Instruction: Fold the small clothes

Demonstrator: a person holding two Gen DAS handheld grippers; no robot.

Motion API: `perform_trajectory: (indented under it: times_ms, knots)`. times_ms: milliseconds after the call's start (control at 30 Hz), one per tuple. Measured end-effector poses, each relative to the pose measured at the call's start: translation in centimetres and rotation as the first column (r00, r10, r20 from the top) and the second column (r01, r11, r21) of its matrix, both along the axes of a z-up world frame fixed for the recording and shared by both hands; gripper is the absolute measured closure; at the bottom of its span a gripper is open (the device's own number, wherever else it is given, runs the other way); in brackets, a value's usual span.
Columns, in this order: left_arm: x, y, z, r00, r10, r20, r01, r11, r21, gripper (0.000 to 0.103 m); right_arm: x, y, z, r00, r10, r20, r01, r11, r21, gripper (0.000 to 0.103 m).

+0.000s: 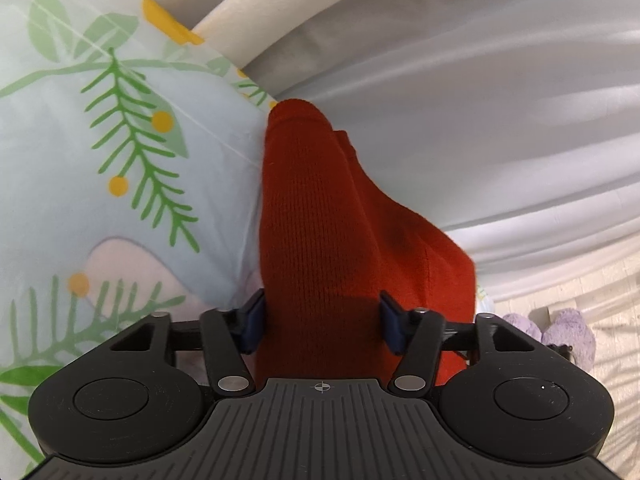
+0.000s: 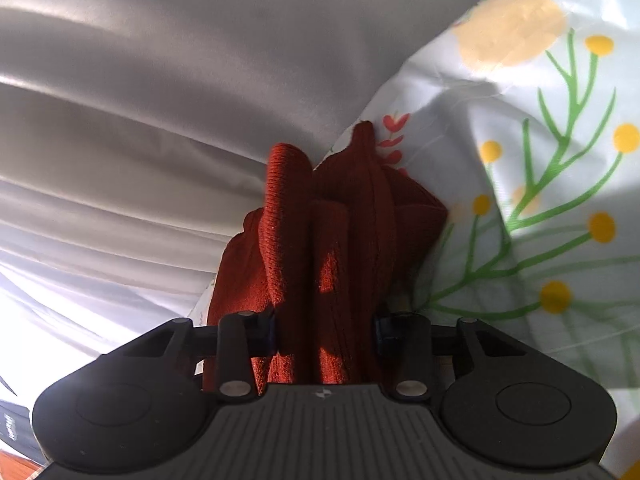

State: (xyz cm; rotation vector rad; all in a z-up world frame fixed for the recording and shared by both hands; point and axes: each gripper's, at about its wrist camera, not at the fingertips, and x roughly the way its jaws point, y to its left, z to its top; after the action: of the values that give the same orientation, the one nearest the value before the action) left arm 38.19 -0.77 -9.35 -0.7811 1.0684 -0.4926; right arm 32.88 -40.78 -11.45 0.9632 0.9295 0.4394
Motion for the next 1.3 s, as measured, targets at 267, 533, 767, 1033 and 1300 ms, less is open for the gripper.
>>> perform_trajectory:
  times_ms: [267, 533, 767, 1033, 1300]
  knots:
    - [-2.0, 0.3, 2.4, 0.999, 0.009, 0.037, -0.008, 1.0, -0.03, 0.055, -1.4, 2.7, 4.3, 0.992, 0.037, 0.121, -0.023, 0.993, -0.113, 0.07]
    - [-4.9, 1.3, 6.2, 0.996, 0.014, 0.084, -0.012, 1.0, -0.027, 0.056, -3.7, 4.6, 7.2, 0.981, 0.088, 0.172, -0.071, 0.992, -0.101, 0.071]
    - [-8.6, 3.5, 9.5, 0.993, 0.054, 0.104, -0.055, 0.998, 0.012, 0.056, -6.6, 6.3, 9.3, 0.977, 0.11, 0.183, -0.108, 0.994, -0.018, 0.071]
    - [-11.3, 5.2, 7.9, 0.994, 0.101, 0.044, -0.103, 0.993, 0.054, 0.056, -7.5, 9.5, 8.5, 0.984, 0.134, 0.117, -0.137, 0.99, 0.018, 0.071]
    - [-12.8, 6.1, 4.7, 0.99, 0.141, -0.025, -0.135, 0.978, 0.157, 0.05, -7.8, 11.0, 5.0, 0.99, 0.138, -0.034, -0.138, 0.99, -0.017, 0.069]
